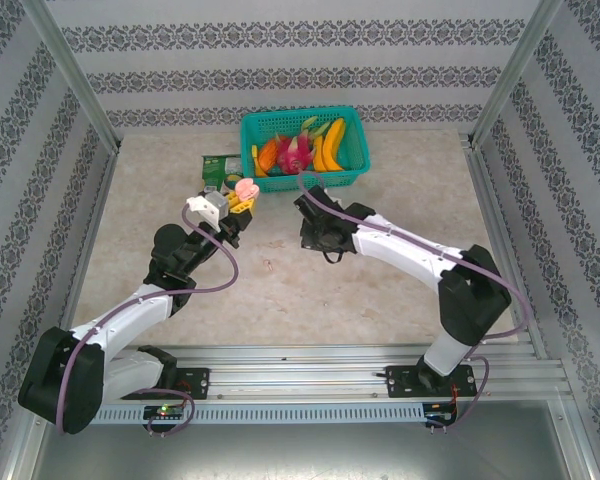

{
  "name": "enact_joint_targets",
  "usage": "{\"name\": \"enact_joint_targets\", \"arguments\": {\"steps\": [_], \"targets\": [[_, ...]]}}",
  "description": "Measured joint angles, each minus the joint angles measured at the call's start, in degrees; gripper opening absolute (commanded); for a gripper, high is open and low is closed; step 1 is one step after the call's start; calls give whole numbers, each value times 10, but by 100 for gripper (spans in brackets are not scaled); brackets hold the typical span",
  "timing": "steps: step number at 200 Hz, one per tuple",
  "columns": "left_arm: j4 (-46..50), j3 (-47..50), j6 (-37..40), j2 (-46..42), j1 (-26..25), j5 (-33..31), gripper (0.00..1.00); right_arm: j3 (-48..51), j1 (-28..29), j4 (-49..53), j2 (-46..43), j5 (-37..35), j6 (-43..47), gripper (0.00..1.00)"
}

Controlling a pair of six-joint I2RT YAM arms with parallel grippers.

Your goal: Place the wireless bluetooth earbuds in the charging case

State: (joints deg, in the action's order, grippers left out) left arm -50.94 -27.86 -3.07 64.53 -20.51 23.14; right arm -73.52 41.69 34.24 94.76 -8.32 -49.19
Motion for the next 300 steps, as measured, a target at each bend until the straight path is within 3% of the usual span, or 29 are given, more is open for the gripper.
{"name": "enact_joint_targets", "arguments": {"steps": [80,168,300], "targets": [[9,0,0,39,0,86,0,1,-41,-15,-104,6,29,19],[9,-20,-5,148,-2,155,0,-22,-52,-54,-125,29,58,19],[8,-157,-12,257,-50,174,0,-17,-52,-156,-145,63,66,19]]}}
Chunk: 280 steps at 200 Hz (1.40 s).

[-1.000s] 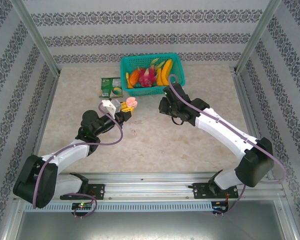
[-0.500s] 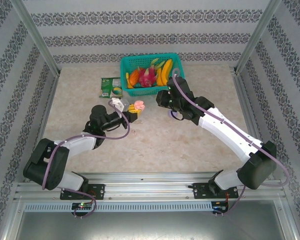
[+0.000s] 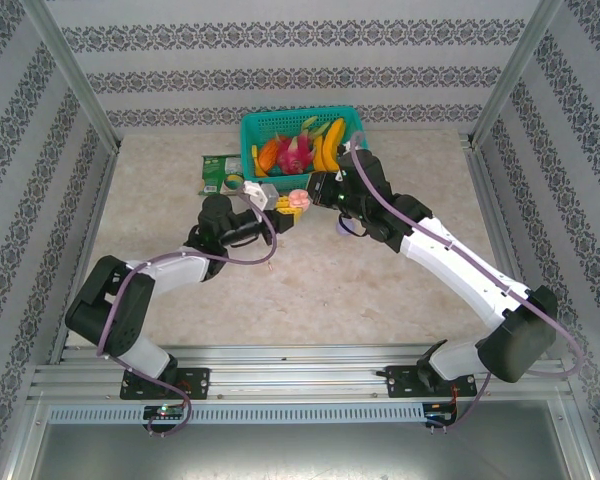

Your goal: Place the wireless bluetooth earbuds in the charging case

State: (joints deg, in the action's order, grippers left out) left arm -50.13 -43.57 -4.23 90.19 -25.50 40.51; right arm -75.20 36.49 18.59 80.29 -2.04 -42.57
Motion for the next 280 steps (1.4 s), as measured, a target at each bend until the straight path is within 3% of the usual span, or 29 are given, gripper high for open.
{"name": "enact_joint_targets", "arguments": {"steps": [280], "targets": [[7,-30,-4,11,-16,5,0,38,0,-43,9,-1,6,18]]}}
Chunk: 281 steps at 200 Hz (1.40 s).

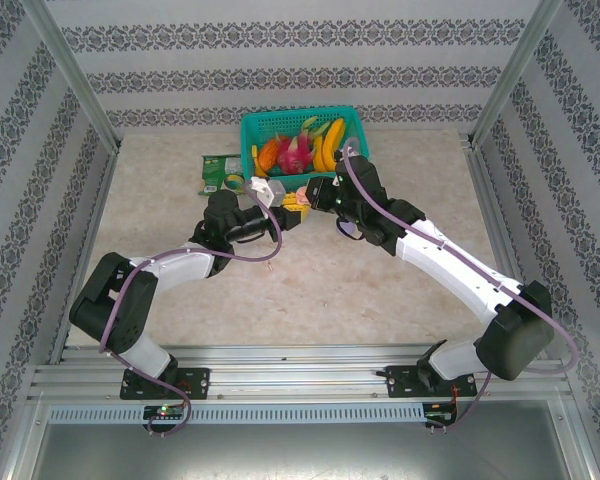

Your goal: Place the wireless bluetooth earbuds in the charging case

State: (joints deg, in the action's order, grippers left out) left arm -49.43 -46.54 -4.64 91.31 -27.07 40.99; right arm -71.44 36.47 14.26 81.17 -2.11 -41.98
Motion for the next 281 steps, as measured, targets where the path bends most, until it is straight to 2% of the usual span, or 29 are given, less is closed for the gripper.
{"name": "enact_joint_targets", "arguments": {"steps": [190,281], "targets": [[24,0,-4,1,-3,-5,0,32,-3,-31,3,-2,13,17],[29,0,-4,7,-7,-5,0,57,12,-54,-4,-31,31,20]]}}
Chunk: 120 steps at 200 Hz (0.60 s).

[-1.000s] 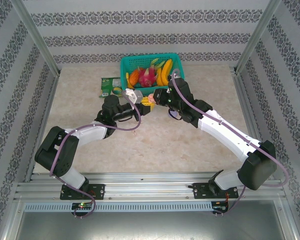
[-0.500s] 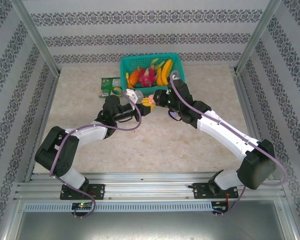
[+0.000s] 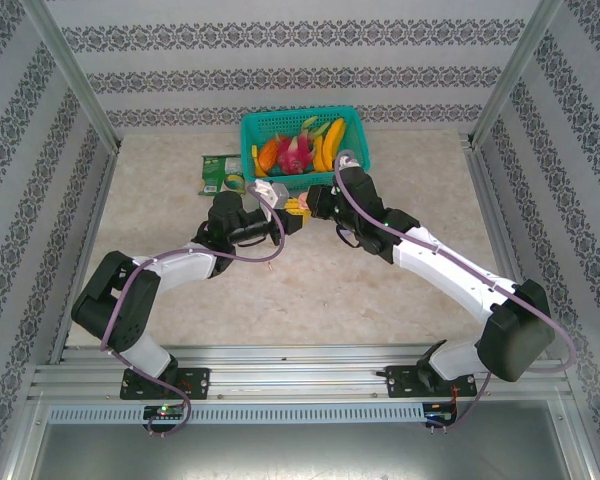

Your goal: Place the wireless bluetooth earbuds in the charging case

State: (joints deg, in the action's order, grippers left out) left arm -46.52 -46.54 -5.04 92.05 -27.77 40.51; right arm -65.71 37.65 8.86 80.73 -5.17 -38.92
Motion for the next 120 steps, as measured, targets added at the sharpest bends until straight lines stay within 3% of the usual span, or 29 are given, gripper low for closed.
{"name": "enact_joint_targets", "arguments": {"steps": [120], "targets": [[0,0,0,2,0,0,0,15,0,-18,-5,0,2,18]]}}
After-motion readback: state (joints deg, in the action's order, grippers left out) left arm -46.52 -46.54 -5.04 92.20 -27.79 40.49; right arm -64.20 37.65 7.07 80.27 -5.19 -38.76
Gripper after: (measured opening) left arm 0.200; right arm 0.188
